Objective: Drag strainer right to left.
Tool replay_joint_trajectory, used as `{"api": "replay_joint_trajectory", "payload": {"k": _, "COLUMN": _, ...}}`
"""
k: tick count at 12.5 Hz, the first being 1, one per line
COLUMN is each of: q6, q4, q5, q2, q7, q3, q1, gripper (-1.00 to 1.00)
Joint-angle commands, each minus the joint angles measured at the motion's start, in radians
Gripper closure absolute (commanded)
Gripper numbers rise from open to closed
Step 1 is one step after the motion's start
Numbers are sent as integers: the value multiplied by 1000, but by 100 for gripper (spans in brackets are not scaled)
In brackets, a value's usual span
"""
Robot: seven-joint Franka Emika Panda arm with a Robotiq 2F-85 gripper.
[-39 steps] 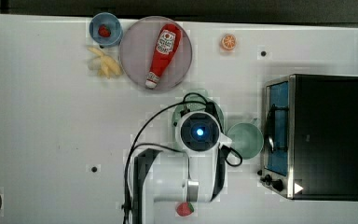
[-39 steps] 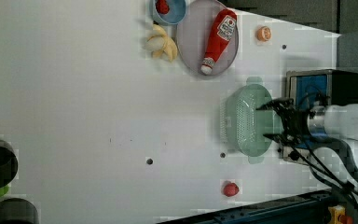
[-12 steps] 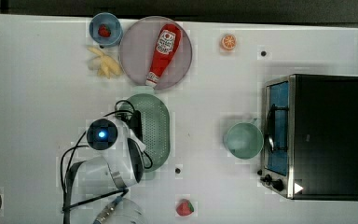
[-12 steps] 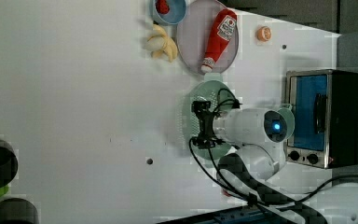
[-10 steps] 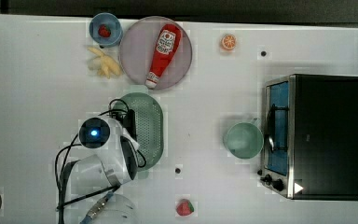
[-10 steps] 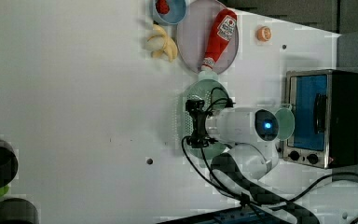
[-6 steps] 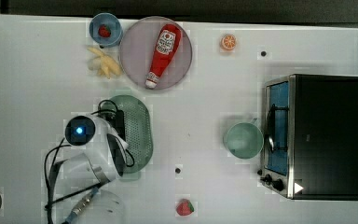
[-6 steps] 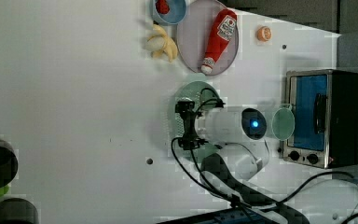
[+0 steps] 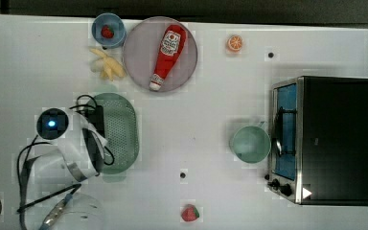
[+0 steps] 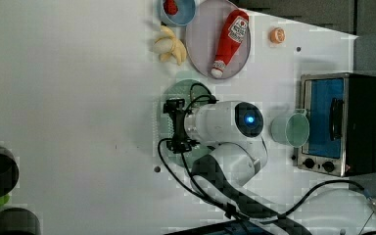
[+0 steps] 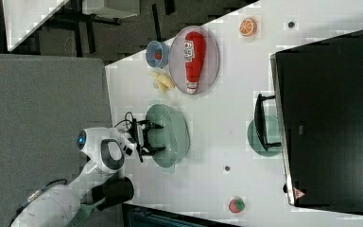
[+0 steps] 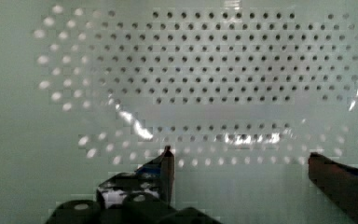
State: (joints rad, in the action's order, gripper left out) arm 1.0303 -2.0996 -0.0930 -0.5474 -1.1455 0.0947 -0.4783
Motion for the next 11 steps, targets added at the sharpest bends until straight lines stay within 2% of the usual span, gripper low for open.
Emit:
{"api": "replay_joint_trajectory", "payload": {"k": 1, "q6": -7, "q4": 73, "q5": -23, "q2": -48, "q7": -123, "q3": 1, "q1": -51, "gripper": -100}}
{"api": "replay_joint_trajectory", "payload": {"k": 6, "q6": -8, "q4": 185, "q5": -26, "q2": -116, "q7": -256, "q3": 2, "q1": -126, "gripper": -100}}
{"api": "replay_joint_trajectory", "payload": {"k": 11, "q6": -11, "q4": 270, "q5": -66, "q2": -169, "q7": -264, "q3": 3, "q1": -184, "gripper": -100}}
